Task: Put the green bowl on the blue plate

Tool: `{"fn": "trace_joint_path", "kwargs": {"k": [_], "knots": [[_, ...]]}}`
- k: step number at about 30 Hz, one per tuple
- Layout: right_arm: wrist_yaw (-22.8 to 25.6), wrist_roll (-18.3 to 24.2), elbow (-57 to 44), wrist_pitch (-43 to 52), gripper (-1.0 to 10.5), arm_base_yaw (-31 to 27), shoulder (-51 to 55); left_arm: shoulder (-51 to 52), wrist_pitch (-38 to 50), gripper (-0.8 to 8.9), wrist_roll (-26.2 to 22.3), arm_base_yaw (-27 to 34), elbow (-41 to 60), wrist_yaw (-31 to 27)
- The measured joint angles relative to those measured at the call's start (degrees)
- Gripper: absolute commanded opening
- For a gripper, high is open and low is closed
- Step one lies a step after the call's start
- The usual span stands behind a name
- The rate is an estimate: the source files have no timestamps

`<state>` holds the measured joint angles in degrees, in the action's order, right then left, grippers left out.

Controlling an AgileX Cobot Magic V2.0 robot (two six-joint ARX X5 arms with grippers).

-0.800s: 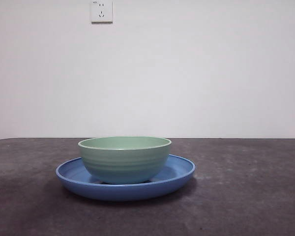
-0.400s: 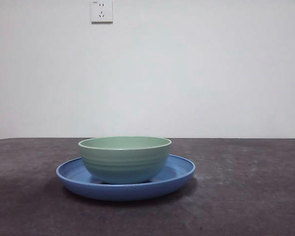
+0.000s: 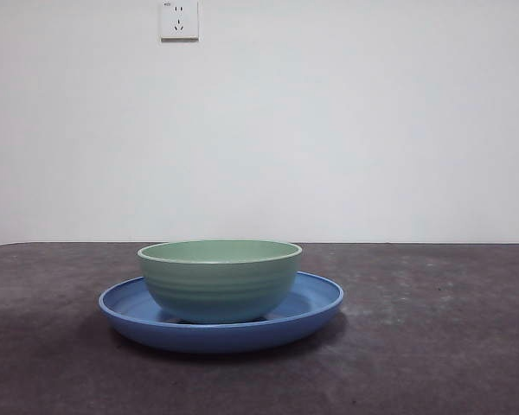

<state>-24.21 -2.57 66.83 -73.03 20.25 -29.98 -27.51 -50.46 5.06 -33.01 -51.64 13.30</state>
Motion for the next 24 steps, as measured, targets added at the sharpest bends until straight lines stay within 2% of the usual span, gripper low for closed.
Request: {"fn": "trace_joint_path", "kwargs": {"k": [6, 10, 12, 15, 20, 24], "knots": [[0.0, 0.04, 0.0, 0.0, 0.3, 0.0, 0.0, 0.31, 0.13, 0.28, -0.04, 1.36, 0.07, 0.11], [-0.02, 0.11, 0.0, 0.0, 0.3, 0.0, 0.0, 2.49, 0.57, 0.27, -4.48, 8.13, 1.38, -1.62], [-0.02, 0.2, 0.0, 0.0, 0.3, 0.0, 0.0, 4.55, 1.81, 0.27, -6.99, 13.0, 3.85, -4.55], [-0.02, 0.2, 0.0, 0.0, 0.3, 0.0, 0.0, 8.2, 7.76, 0.27, -10.49, 20.7, 10.34, -9.07], [0.0, 0.22, 0.0, 0.0, 0.3, 0.0, 0.0, 15.74, 25.27, 0.27, -12.76, 30.03, 25.24, -9.53], [-0.02, 0.22, 0.0, 0.0, 0.3, 0.0, 0.0, 20.57, 36.5, 0.27, -13.14, 31.01, 36.39, -9.99]]}}
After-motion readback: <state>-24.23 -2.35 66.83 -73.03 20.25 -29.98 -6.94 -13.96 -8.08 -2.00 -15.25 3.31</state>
